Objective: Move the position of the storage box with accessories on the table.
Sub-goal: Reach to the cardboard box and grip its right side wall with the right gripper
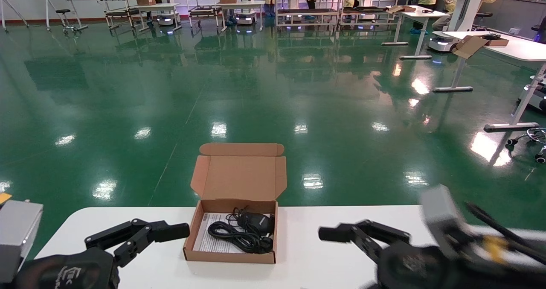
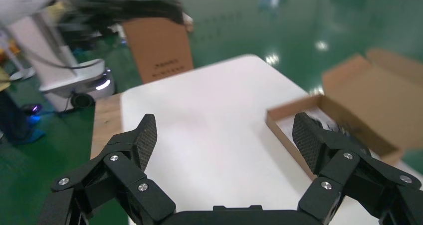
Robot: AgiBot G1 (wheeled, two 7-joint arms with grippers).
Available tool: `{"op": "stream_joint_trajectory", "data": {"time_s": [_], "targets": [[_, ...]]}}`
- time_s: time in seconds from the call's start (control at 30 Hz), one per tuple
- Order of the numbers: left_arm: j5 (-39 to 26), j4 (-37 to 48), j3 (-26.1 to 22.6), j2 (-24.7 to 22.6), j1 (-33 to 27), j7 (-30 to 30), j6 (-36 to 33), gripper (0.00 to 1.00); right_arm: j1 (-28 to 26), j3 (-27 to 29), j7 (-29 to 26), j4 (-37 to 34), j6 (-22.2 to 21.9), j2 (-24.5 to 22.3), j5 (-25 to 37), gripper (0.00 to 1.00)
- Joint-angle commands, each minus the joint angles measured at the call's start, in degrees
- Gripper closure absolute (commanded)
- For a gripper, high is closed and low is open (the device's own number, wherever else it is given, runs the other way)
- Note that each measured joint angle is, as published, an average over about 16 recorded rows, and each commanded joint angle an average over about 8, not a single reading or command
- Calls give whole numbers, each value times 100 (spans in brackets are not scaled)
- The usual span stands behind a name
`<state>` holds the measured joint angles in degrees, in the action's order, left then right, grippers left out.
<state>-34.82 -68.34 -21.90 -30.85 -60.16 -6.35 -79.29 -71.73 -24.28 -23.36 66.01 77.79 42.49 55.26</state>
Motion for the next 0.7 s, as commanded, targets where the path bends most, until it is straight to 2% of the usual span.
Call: {"op": "stream_joint_trajectory", "data": {"time_s": [0.03, 0.17, 0.27, 0.47, 0.7], "targets": [[0, 0, 0, 0, 0, 0, 0, 0, -260, -199, -378, -162, -145, 170, 276, 0], [0, 0, 0, 0, 0, 0, 0, 0, -808, -559, -730, -875, -347, 710, 840, 0], [0, 0, 0, 0, 0, 0, 0, 0, -1178, -773, -794, -1452, -528, 1162, 1207, 0], [0, 0, 0, 0, 0, 0, 0, 0, -1699, -1099, -574, -2632, -993, 2082, 1795, 0], [0, 0, 0, 0, 0, 0, 0, 0, -1940, -1299, -148, -4000, -1746, 3054, 2187, 0]]}}
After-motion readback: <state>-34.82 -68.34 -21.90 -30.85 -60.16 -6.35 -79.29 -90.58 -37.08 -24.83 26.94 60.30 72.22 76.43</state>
